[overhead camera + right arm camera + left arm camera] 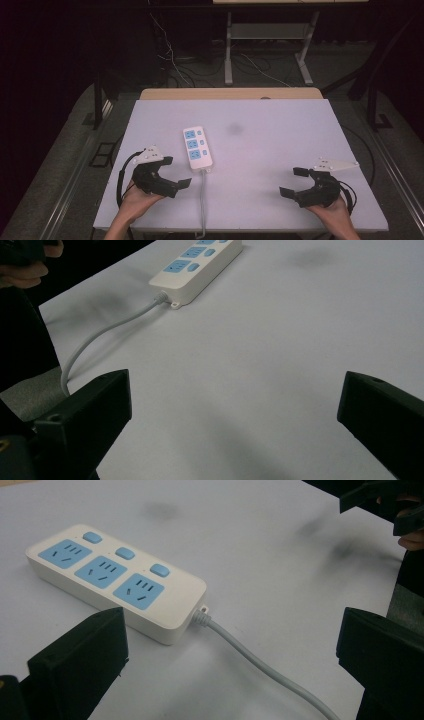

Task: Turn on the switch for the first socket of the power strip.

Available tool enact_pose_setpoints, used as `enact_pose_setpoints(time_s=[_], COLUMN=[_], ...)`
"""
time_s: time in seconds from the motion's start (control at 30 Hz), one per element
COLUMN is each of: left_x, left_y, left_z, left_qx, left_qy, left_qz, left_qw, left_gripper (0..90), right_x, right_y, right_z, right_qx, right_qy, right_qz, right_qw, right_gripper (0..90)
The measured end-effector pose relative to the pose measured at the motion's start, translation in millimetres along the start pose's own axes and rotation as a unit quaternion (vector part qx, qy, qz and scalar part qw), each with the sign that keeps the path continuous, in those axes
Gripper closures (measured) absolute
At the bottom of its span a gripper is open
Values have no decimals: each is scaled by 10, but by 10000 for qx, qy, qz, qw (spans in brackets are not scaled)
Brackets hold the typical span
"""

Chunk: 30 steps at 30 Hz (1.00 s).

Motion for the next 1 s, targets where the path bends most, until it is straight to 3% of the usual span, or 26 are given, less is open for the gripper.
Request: enact_pose_setpoints(time_s=[0.27, 1.0], left_x=[-163, -468], left_y=[54, 178], left_z=[28, 214], left_qx=[54, 100], left_qy=[286, 582], left_qz=[169, 352], left_qw=[9994, 9976], left_gripper=[0, 0], right_x=[2, 1], right_y=[3, 1], right_z=[5, -6], right_qx=[-3, -21], right_qy=[11, 5], right_qz=[4, 0], right_qw=[10000, 10000], right_gripper=[6, 6])
Point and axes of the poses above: each handheld gripper's, and its own axes: z roughly forward along the jaws, x roughly out of its underside, y roughly to its left, the point moved 2 cm from there along z, roughly forward along the jaws, and after that the axes turned 10 degrees about -y, right-handed, at the moved point
